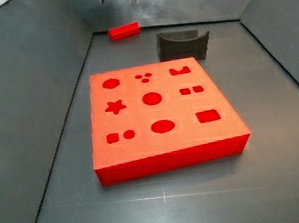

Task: Pick up the star object. Move up. Place the star object on the fixture. Regrasp the star object. Move to above the board. Insert the star object.
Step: Pick up the star object.

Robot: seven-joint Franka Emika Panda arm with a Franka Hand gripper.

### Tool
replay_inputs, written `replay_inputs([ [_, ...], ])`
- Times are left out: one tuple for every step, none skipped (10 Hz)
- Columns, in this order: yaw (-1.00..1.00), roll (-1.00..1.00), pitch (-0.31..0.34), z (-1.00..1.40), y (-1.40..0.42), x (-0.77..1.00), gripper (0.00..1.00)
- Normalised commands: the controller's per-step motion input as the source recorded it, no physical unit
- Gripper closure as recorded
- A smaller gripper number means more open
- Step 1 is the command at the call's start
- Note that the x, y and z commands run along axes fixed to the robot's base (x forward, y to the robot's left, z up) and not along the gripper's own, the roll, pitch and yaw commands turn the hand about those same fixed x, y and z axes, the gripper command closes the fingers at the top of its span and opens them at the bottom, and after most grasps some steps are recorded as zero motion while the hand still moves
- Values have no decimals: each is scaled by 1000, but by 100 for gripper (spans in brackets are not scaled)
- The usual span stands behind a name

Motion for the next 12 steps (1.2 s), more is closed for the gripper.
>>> replay_inputs([
  [-731, -26, -27, -557, 226, 0, 0],
  [-777, -20, -31, -723, 209, 0, 0],
  [-840, 0, -83, -806, 163, 0, 0],
  [-837, 0, -97, -817, 166, -14, 0],
  [-800, 0, -87, -849, 194, 0, 0],
  [-757, 0, -104, -806, 243, 0, 0],
  [-303, -39, 0, -229, 340, 0, 0],
  [0, -23, 40, -234, 326, 0, 0],
  [0, -4, 13, -157, 269, 0, 0],
  [-6, -64, -70, -989, 31, 0, 0],
  [-114, 0, -111, -1000, 0, 0, 0],
  [-146, -14, -164, -969, -60, -77, 0],
])
